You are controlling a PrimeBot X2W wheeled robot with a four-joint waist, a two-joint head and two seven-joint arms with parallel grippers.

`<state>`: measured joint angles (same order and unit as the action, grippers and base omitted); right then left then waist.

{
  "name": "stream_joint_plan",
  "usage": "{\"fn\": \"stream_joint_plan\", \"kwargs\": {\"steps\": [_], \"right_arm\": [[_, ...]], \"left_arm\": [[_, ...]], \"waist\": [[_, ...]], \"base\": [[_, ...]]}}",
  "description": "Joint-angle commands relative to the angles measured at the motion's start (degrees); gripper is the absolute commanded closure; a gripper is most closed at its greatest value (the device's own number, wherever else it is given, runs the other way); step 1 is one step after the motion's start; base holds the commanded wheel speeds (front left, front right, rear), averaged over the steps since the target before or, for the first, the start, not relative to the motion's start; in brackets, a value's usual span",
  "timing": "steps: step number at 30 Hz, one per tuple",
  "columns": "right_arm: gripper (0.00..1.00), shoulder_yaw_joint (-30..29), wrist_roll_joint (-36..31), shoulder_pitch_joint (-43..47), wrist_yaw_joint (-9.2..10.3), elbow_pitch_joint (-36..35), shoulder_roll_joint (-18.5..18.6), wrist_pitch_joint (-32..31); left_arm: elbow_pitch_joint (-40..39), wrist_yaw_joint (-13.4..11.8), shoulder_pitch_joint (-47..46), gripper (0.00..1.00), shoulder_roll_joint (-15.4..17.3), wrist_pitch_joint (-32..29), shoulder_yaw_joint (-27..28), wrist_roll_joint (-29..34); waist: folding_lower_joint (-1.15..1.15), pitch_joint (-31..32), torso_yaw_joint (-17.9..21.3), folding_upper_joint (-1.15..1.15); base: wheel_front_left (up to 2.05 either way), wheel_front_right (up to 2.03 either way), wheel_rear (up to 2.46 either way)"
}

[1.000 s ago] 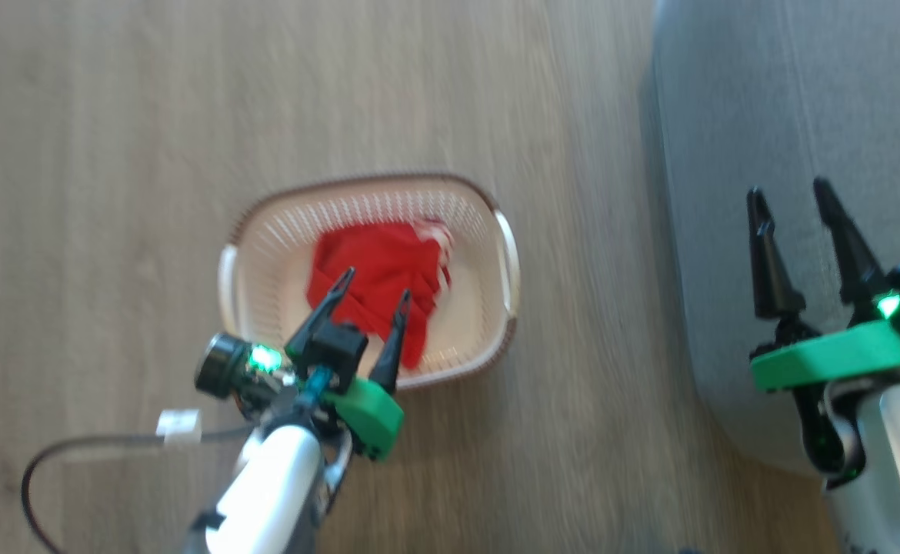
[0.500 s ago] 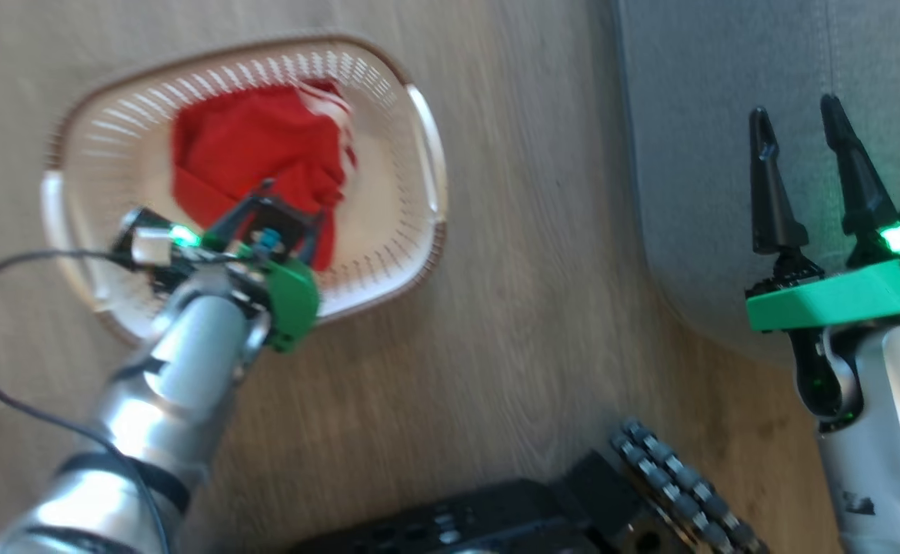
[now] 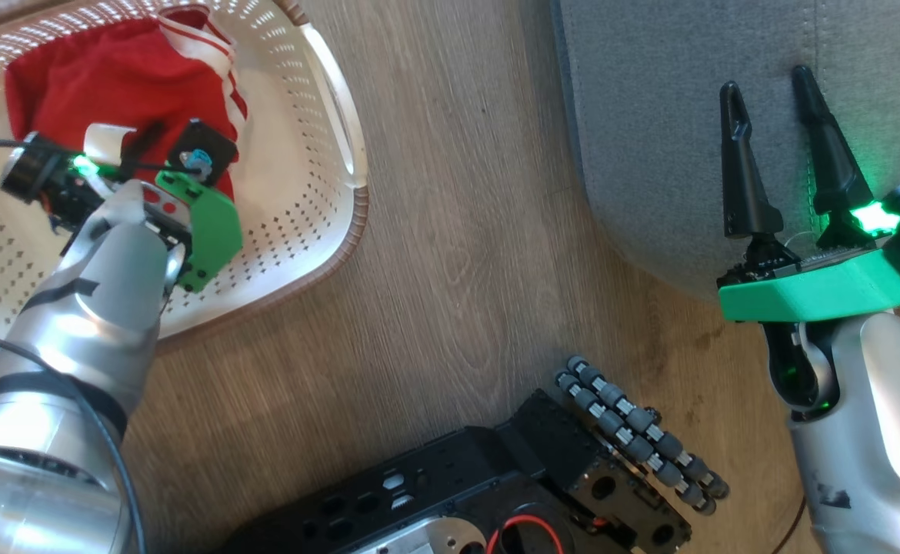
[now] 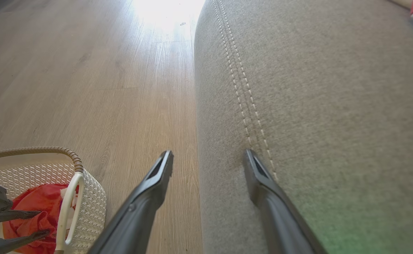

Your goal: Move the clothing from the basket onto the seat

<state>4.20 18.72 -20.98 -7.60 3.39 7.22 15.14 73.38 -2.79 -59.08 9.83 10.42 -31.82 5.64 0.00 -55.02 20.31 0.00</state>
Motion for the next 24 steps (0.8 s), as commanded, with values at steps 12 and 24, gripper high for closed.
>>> {"fn": "stream_joint_plan", "kwargs": {"steps": [12, 24], "right_arm": [[0.00, 0.8, 0.2, 4.2, 0.11, -0.2, 0.0, -0.1], [0.00, 0.9, -0.2, 5.2, 0.11, -0.7, 0.5, -0.1]], "left_arm": [[0.5, -6.9, -4.7, 0.00, 3.4, -7.0, -0.7, 1.1], [0.6, -0.8, -5.1, 0.00, 3.9, -14.2, -0.9, -1.3]], "waist": [[0.00, -2.1, 0.0, 0.00], [0.00, -3.1, -0.5, 0.00]], "base": [[0.00, 0.00, 0.00], [0.00, 0.00, 0.00]]}}
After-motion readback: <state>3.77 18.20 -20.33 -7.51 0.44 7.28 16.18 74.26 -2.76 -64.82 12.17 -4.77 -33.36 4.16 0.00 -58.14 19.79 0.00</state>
